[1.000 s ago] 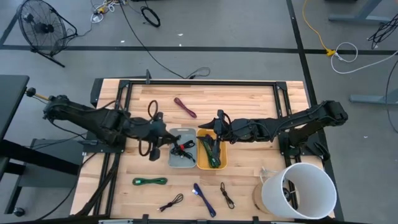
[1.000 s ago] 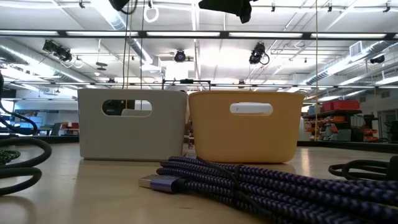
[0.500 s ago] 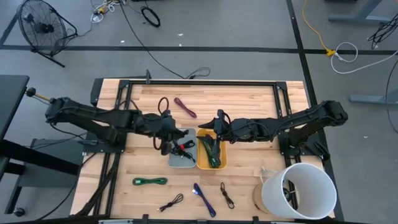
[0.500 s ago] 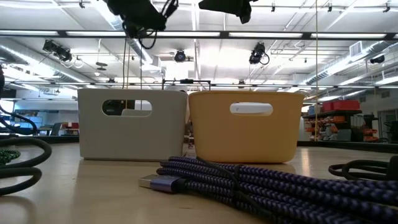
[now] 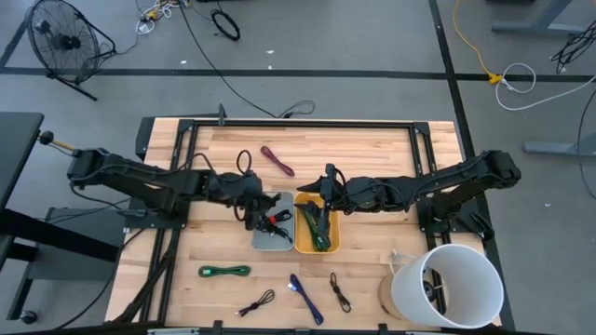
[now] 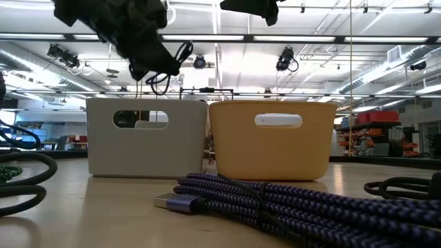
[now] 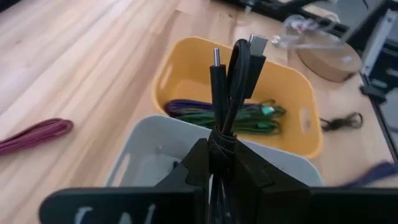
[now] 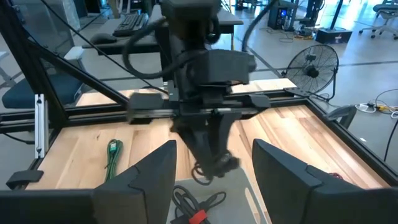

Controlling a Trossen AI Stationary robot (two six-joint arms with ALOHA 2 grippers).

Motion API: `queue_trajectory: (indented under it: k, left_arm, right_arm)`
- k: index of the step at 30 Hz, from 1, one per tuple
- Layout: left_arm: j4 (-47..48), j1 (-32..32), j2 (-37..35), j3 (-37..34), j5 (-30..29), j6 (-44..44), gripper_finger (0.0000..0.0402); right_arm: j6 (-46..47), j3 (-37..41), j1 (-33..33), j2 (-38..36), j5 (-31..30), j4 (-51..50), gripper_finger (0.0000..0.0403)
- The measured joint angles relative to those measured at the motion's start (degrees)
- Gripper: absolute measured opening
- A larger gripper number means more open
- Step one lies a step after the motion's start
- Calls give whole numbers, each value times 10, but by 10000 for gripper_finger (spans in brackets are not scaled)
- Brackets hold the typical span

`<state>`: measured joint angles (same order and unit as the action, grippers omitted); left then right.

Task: Pick & Place USB Port
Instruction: Put the black charger cable into the gray bin, then put the pink charger cable into the yellow bin

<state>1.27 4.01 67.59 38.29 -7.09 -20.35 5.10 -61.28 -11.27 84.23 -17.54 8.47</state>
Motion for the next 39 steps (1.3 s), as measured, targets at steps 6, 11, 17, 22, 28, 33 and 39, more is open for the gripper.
queue_trajectory:
  k: [6,11,17,22,28,33,39]
  left_arm:
    - [-32,-8,0,-26,5,-5,37]
    - [-32,-10,0,-31,3,-5,48]
    - [-34,-10,7,-31,-7,-1,114]
    - [-32,-10,7,-31,-8,0,139]
    - [-32,-10,7,-31,-16,11,144]
    - [-32,-10,7,-31,-26,51,139]
    - [-28,-35,7,-31,-127,77,138]
  right_arm:
    - [0,0,0,0,0,0,210]
    - [0,0,0,0,0,0,210]
    - [0,0,0,0,0,0,210]
    - [0,0,0,0,0,0,210]
    - [0,0,0,0,0,0,210]
    - [0,0,0,0,0,0,210]
    - [0,0,0,0,0,0,210]
